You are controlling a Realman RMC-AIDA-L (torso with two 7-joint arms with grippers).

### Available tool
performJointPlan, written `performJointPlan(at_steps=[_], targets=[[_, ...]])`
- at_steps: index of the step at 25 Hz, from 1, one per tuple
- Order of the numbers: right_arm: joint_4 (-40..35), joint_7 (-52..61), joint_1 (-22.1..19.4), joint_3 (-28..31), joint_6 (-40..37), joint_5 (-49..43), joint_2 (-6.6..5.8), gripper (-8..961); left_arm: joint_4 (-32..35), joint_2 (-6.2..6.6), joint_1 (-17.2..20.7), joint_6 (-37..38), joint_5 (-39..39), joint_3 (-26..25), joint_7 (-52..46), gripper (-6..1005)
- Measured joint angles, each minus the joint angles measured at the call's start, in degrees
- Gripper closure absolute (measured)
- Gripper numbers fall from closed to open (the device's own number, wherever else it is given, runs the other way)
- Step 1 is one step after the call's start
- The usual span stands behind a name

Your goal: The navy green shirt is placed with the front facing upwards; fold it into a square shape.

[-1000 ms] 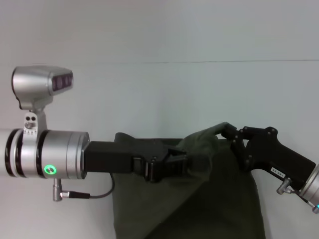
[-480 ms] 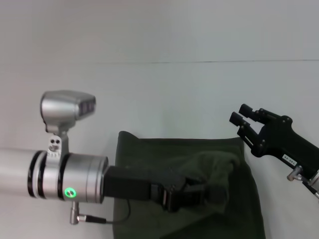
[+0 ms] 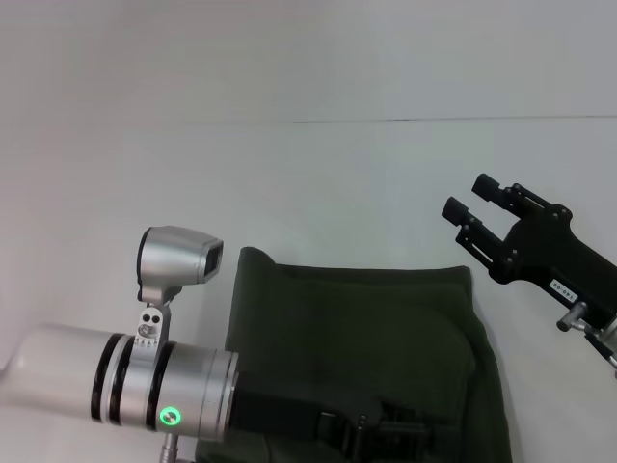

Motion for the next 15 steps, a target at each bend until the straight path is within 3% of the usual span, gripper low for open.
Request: performJointPlan(at_steps=[3, 8, 11, 15], targets=[[0.0, 0.1, 0.2, 0.3, 0.1, 0.1, 0.04, 410, -0.8, 0.0, 0.0, -1.4, -0.3, -0.2, -0.2, 810], [-2.4, 9.4, 0.4, 1.1, 0.0, 0.1, -0.03, 408, 0.7, 0.45, 0.9, -2.2, -4.1, -0.8, -0.4, 570], [-8.4, 24.0, 0.9, -0.9, -1.3, -0.5, -0.05, 408, 5.3, 0.6, 2.3, -1.8, -4.6, -1.4, -1.1, 480], [-19.9, 49.5, 1.4, -10.8, -3.1, -0.7, -0.95, 409, 11.9, 0.67, 4.7, -1.5, -4.7, -6.3, -1.7, 361]])
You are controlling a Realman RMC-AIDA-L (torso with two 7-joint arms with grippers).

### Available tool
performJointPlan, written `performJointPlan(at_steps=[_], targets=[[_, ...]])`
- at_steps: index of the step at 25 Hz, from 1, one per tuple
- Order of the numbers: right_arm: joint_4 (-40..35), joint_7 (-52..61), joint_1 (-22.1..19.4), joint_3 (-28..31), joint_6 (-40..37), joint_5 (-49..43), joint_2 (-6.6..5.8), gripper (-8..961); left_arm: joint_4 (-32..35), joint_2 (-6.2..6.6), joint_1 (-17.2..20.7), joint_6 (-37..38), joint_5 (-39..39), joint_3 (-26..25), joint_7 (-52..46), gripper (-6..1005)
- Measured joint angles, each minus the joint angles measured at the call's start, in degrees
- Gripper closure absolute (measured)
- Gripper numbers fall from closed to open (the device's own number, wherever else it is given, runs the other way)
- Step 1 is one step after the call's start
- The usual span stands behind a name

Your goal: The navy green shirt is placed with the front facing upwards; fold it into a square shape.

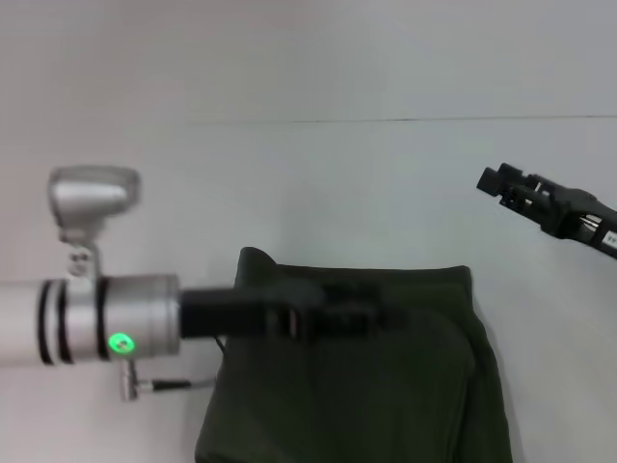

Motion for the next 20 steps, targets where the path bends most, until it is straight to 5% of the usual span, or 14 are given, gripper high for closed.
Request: performJointPlan(at_steps=[4, 9, 11, 16, 20], targets=[[-9.0, 23.4, 0.1, -13.0, -3.0, 0.0, -3.81, 409, 7.1, 0.2, 2.6, 1.5, 0.2, -5.3, 0.2, 233], [-10.6, 43.8, 1.8, -24.0, -8.4, -0.4, -10.35, 408, 17.1, 0.89, 6.0, 3.2, 1.6, -5.9, -0.2, 106], [-11.0, 49.4, 3.0, -27.3, -10.8, -1.9, -11.92, 369, 20.5, 1.57, 7.3, 4.5, 2.7, -6.4, 0.0, 79], [-12.6, 59.1, 7.1, -28.6, -16.0, -13.4, -12.2, 278, 25.7, 3.48, 9.4, 10.6, 9.7, -11.9, 4.7, 65], [-13.0, 62.3, 9.4, -28.6, -16.8, -19.9, -11.99, 221, 27.3, 3.62, 10.4, 14.1, 16.5, -15.2, 10.3, 65]])
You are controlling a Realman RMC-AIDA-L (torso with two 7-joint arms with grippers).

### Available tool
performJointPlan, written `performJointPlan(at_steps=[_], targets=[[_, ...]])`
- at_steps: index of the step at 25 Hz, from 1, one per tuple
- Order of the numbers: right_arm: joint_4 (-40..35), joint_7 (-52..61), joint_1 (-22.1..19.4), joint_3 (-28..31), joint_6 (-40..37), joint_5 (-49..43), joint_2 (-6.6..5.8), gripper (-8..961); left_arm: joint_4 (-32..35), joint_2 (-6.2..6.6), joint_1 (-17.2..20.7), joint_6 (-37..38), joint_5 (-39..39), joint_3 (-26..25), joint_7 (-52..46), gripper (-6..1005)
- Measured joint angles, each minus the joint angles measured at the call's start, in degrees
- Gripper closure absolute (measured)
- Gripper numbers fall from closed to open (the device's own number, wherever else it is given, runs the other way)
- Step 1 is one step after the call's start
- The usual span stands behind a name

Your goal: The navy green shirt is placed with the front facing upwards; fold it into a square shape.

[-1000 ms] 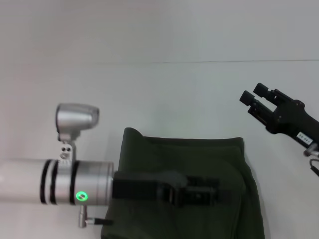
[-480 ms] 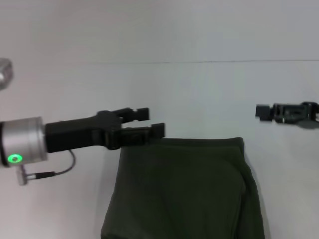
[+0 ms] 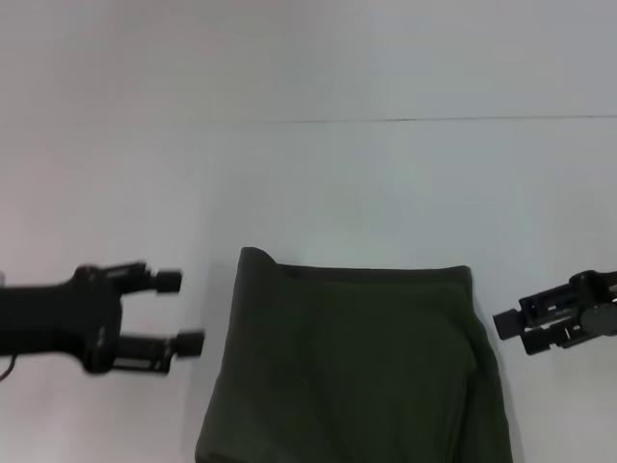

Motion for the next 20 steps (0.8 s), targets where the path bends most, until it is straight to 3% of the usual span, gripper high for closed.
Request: performJointPlan(at_steps=[5, 11, 20], targets=[[0.4, 3.6, 1.4, -0.3, 0.7, -1.7, 0.11, 149, 1.2, -0.76, 2.2, -0.5, 2.7, -1.8, 4.4, 65], [1.3, 6.8, 1.6, -0.6, 3.4, -3.6, 1.74, 155, 1.8, -0.77, 2.7, 0.5, 4.5, -3.0, 4.6, 65], [7.4, 8.6, 1.2, 0.0, 7.1, -3.8, 2.29, 154, 1.9, -0.96, 3.4, -0.2, 4.7, -3.1, 6.7, 65]])
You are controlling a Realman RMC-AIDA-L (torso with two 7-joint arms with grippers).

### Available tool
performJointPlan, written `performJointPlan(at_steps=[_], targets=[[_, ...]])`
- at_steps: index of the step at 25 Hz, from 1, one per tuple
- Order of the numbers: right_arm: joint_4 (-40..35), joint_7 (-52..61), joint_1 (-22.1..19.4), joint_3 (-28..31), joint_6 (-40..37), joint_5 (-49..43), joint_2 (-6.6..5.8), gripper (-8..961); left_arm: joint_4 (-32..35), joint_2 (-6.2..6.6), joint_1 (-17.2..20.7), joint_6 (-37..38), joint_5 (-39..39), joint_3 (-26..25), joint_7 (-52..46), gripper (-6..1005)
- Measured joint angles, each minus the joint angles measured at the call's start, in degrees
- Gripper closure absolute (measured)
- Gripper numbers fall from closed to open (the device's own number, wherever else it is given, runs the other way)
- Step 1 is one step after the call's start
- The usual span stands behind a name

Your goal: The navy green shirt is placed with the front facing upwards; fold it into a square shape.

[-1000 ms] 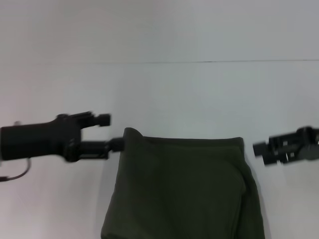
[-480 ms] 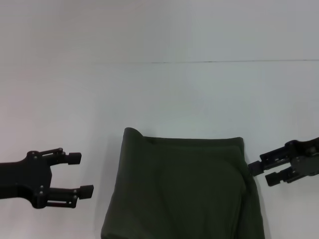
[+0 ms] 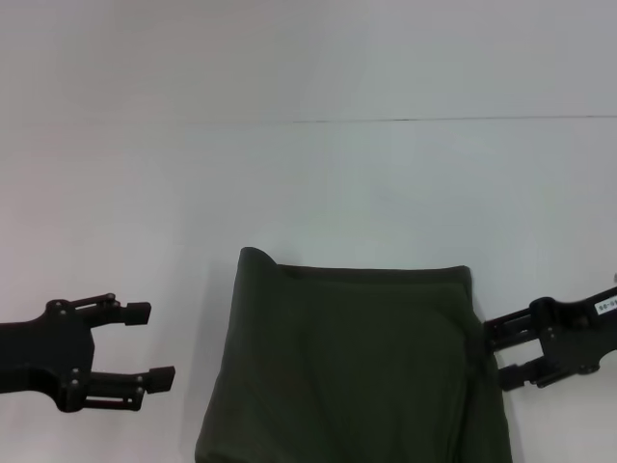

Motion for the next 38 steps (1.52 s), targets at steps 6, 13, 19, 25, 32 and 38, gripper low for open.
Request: performJointPlan(at_steps=[6, 13, 19, 25, 32, 38], targets=[[1.9, 0.3, -0.2, 0.6, 2.7, 0.6, 0.8, 156, 0.3, -0.02, 0.5, -0.3, 0.0, -0.7, 1.0, 65], [2.1, -1.1, -0.3, 0.9, 5.3, 0.7, 2.62, 158, 0.4, -0.15, 0.6, -0.5, 0.0, -0.9, 1.3, 66], [2.1, -2.5, -0.2, 0.8, 7.9, 0.6, 3.11, 166, 0.3, -0.15, 0.5, -0.6, 0.0, -0.9, 1.3, 66], [2.2, -3.4, -0.4, 0.8, 9.2, 0.6, 3.69, 176, 0.3, -0.15, 0.4, -0.8, 0.0, -0.9, 1.2, 66], [2.2, -4.8, -0.4, 2.0, 10.3, 0.7, 5.24, 188, 0.2, -0.15, 0.2, -1.0, 0.0, -0.9, 1.3, 66], [2.4, -5.8, -0.4, 2.4, 11.5, 1.1, 6.22, 199, 0.1, -0.15, 0.2, -1.0, 0.0, -0.9, 1.2, 66]])
